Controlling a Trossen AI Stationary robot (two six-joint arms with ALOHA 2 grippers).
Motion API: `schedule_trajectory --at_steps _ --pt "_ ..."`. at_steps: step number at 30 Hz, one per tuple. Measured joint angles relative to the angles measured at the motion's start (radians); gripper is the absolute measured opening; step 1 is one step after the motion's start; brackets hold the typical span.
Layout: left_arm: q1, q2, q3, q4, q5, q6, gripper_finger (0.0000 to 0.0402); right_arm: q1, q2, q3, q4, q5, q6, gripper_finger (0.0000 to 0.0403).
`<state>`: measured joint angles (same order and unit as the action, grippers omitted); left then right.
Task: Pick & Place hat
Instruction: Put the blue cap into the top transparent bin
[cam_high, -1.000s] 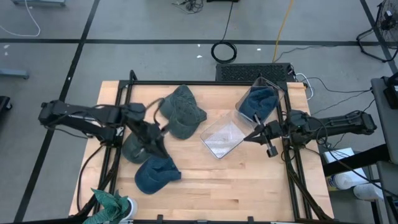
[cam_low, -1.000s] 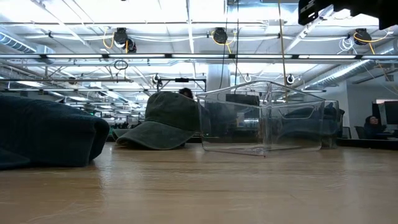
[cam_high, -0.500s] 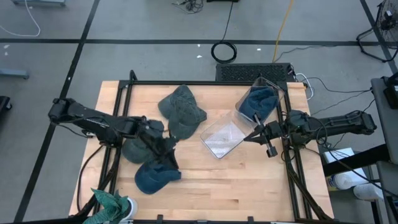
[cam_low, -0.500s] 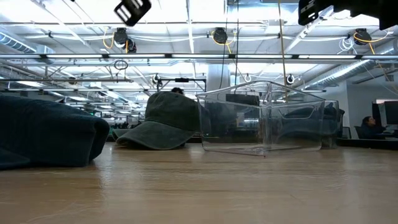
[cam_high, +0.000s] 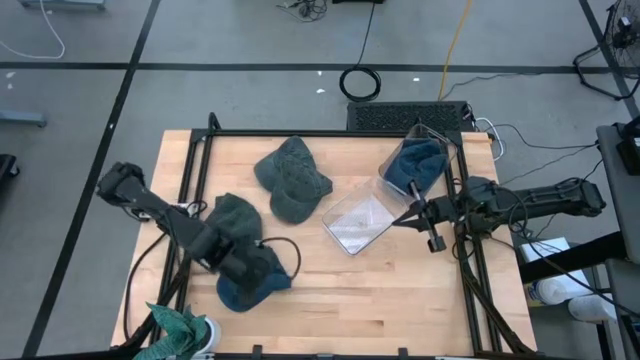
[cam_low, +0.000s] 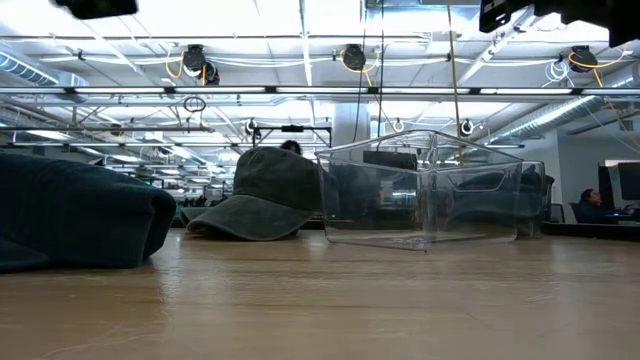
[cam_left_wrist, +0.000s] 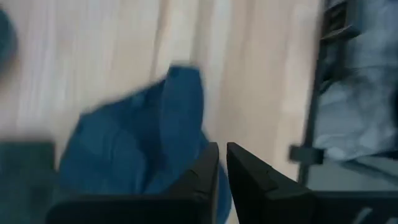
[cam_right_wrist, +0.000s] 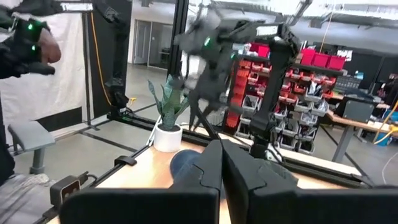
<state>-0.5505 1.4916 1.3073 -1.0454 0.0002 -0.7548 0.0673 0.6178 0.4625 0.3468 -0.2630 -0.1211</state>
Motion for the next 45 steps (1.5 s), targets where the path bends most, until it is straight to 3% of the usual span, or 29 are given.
schedule_trajectory --at_steps 5,7,11,16,21,25,30,36,45 --pt "0.016 0.081 0.009 -0.195 0.025 -0.271 0.0042 0.0 0.0 0.0 0.023 0.0 0.0 0.0" --pt "0.019 0.114 0.009 -0.249 0.026 -0.302 0.0043 0.0 -0.001 0.0 0.035 0.0 -0.001 0.0" --pt "-0.002 0.156 0.002 -0.205 0.02 -0.256 0.0071 0.0 0.0 0.0 0.045 0.0 -0.008 0.0" --pt "-0.021 0.21 0.002 -0.191 0.027 -0.315 0.0145 0.0 0.0 0.0 0.046 0.0 -0.03 0.0" --pt "-0.053 0.245 0.002 -0.174 0.046 -0.246 0.021 0.0 -0.001 0.0 0.046 -0.001 -0.048 0.0" --pt "-0.086 0.27 0.002 -0.164 -0.038 -0.19 0.0234 0.0 0.0 0.0 0.057 -0.001 -0.049 0.0" --pt "-0.1 0.308 0.002 -0.155 -0.111 -0.125 0.0238 0.0 0.0 0.0 0.068 -0.001 -0.049 0.0" --pt "-0.099 0.353 0.001 -0.148 -0.114 -0.066 0.0227 0.0 0.0 0.0 0.067 -0.001 -0.048 0.0" --pt "-0.098 0.372 0.002 -0.117 -0.086 0.012 0.0177 0.0 0.012 0.0 0.066 -0.002 -0.028 0.0"
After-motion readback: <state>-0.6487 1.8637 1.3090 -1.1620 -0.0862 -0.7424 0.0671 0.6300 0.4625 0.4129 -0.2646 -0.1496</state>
